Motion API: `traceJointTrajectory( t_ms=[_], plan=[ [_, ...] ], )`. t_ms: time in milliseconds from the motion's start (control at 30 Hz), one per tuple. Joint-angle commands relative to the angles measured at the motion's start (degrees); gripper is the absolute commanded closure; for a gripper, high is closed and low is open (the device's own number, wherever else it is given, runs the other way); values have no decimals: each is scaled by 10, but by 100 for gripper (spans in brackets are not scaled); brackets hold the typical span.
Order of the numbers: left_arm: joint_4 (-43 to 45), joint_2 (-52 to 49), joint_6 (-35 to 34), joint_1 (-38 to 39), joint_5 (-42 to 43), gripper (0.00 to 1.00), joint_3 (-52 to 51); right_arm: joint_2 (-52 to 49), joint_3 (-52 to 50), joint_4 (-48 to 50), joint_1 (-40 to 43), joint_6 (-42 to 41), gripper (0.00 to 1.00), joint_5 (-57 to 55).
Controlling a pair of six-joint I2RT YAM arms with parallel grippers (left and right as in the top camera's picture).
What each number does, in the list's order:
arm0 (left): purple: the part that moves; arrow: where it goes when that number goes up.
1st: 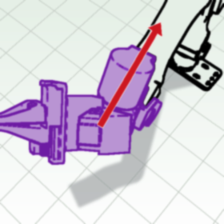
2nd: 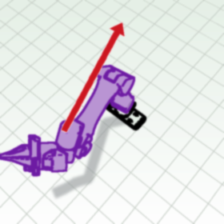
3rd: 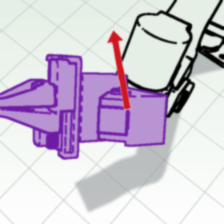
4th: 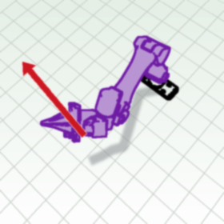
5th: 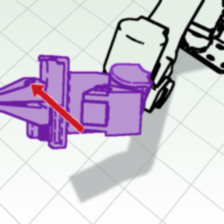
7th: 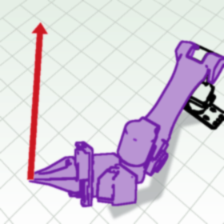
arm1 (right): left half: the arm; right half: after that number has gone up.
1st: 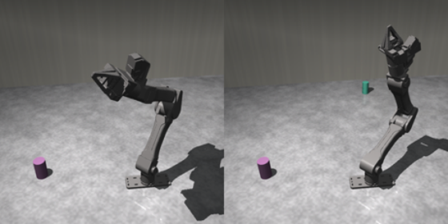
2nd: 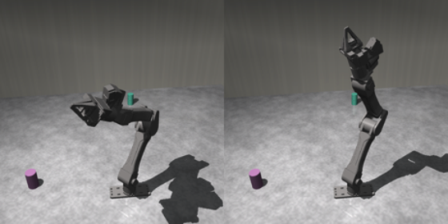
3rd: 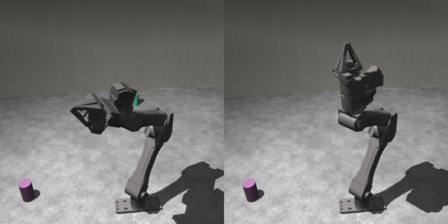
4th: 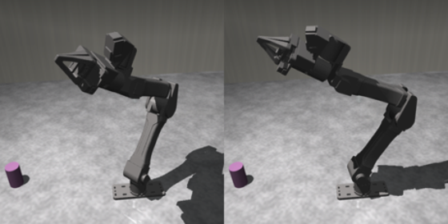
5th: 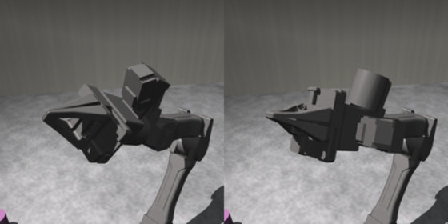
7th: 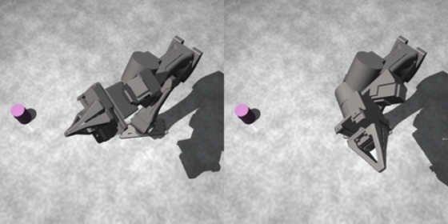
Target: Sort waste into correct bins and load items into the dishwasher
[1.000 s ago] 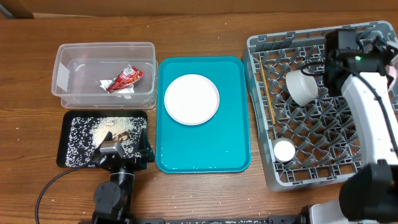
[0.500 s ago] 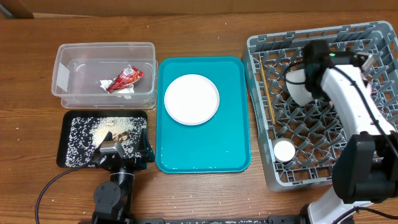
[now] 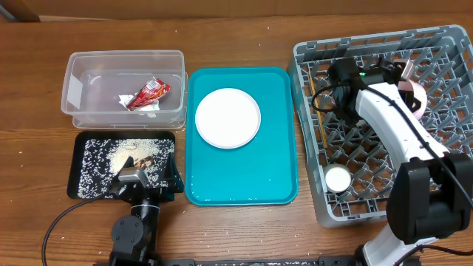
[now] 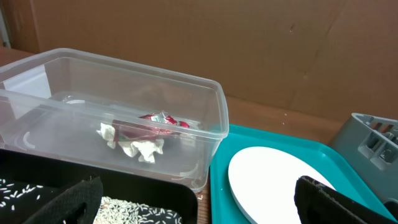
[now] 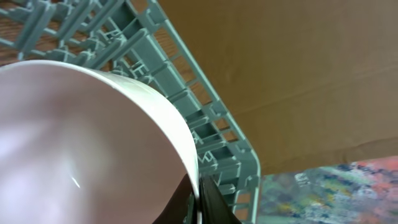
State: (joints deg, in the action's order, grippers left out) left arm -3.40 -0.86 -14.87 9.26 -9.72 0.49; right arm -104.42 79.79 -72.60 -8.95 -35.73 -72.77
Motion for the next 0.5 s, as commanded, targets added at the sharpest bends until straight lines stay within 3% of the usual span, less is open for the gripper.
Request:
traceJointTrajectory(
  t_ms=[0, 267, 467],
  plan=[
    [2, 5, -1, -4, -8, 0, -2, -4, -4, 5, 30, -3, 96, -36],
    [2, 5, -1, -5, -8, 0, -2, -4, -5, 17, 110, 2, 96, 37],
    [1, 5, -1, -4, -8, 0, -2, -4, -9, 34, 79, 1, 96, 62]
  ],
)
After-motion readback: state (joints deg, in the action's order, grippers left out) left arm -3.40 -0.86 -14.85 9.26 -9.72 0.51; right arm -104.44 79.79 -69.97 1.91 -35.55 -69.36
